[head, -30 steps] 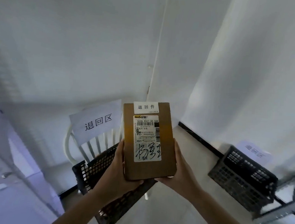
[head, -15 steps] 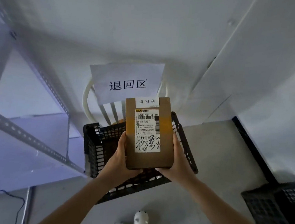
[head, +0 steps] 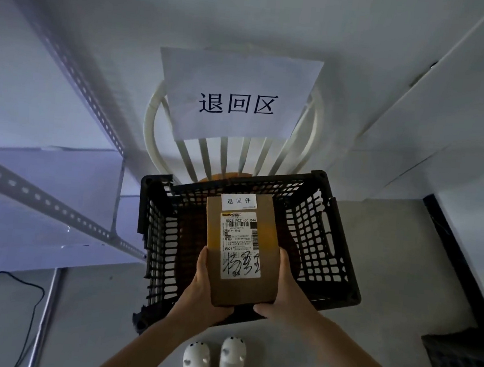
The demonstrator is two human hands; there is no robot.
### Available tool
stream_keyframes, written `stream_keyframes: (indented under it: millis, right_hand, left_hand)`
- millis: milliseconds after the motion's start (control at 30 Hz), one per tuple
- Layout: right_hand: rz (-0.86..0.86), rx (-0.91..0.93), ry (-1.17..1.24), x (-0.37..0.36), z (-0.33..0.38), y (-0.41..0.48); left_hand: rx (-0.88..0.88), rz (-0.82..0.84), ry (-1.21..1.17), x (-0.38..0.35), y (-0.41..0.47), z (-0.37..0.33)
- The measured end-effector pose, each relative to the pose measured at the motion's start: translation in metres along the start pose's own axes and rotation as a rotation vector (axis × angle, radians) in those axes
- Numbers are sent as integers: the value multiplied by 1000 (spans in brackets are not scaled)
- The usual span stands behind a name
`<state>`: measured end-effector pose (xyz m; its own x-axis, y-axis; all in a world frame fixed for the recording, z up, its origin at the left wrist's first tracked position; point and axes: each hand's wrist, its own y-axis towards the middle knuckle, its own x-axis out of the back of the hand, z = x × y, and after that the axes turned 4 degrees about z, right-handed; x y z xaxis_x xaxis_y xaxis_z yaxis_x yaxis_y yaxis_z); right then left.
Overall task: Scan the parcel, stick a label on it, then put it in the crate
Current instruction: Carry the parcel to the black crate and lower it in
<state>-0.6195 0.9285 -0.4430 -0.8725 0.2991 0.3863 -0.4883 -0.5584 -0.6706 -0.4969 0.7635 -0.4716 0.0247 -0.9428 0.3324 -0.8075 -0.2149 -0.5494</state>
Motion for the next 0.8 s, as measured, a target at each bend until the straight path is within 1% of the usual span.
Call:
stream_keyframes:
  millis: [100,167,200,300,333,400,433,567,667,800]
  right_hand:
    - [10,-53,-46,-2,-5,26]
    - [16,-80,-45,-3,-9,42]
    - [23,-88,-50,-4,-11,49]
    - [26,-114,-74,-5,-17,71]
    - [28,-119,-79,-5,-18,77]
    - [26,-128,-90,-4,-19,91]
    - [21,-137,-94,-4,-19,97]
    - [24,-163,-107,2,-21,112]
    - [35,-161,-116,4,-22,112]
    - [34,-163,-162,2,-22,113]
  left_hand:
    - [4,42,4,-6,24,16]
    - [40,52,-65,-10,42,24]
    - [80,30,-52,-12,51,28]
    - [107,-33,84,-16,68,34]
    - [140,6,23,-17,73,34]
    - [204,-3,-80,-21,85,41]
    - [210,17,-77,-18,87,40]
    - [194,-6,22,-18,98,40]
    - [179,-24,37,-16,97,41]
    - [196,13,42,-17,97,40]
